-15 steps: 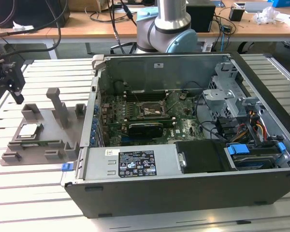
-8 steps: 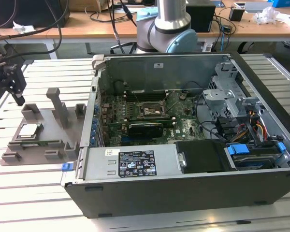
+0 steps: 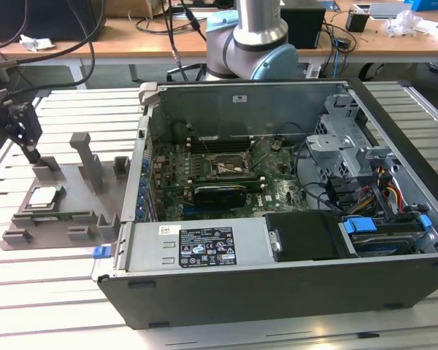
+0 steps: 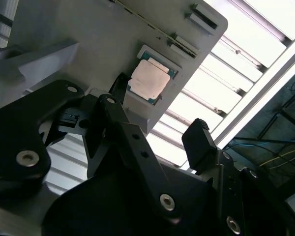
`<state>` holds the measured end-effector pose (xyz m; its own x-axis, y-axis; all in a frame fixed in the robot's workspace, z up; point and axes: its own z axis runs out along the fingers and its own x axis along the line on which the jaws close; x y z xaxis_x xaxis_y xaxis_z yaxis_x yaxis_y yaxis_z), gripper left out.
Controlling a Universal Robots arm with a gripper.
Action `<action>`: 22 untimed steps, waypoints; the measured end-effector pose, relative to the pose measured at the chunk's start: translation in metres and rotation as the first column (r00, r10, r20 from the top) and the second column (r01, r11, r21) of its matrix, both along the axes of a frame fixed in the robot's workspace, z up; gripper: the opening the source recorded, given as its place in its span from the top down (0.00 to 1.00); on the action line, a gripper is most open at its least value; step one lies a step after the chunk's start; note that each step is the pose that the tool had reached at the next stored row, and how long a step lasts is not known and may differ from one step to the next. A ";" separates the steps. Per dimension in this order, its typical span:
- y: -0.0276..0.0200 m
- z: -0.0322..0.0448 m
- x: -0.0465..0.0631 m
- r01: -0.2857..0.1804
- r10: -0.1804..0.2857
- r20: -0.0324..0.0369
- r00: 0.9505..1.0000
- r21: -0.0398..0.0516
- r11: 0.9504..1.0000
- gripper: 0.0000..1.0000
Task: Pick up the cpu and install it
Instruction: 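Pick up the cpu and move it towards the insertion slot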
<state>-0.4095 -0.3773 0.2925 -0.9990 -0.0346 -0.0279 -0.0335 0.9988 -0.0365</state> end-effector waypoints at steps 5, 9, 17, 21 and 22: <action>0.0000 -0.0048 0.000 0.000 0.000 0.000 1.000 0.000 1.000 0.28; 0.0000 -0.0089 0.000 0.000 0.000 0.000 1.000 0.000 1.000 0.28; 0.0000 -0.0160 0.000 0.000 0.000 0.000 1.000 0.000 1.000 0.28; 0.0000 -0.0189 0.000 0.000 0.000 0.000 1.000 0.000 1.000 0.28; 0.0000 -0.0194 0.000 0.000 0.000 0.000 1.000 0.000 1.000 0.28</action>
<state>-0.4095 -0.3773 0.2731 -0.9990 -0.0346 -0.0279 -0.0335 0.9988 -0.0365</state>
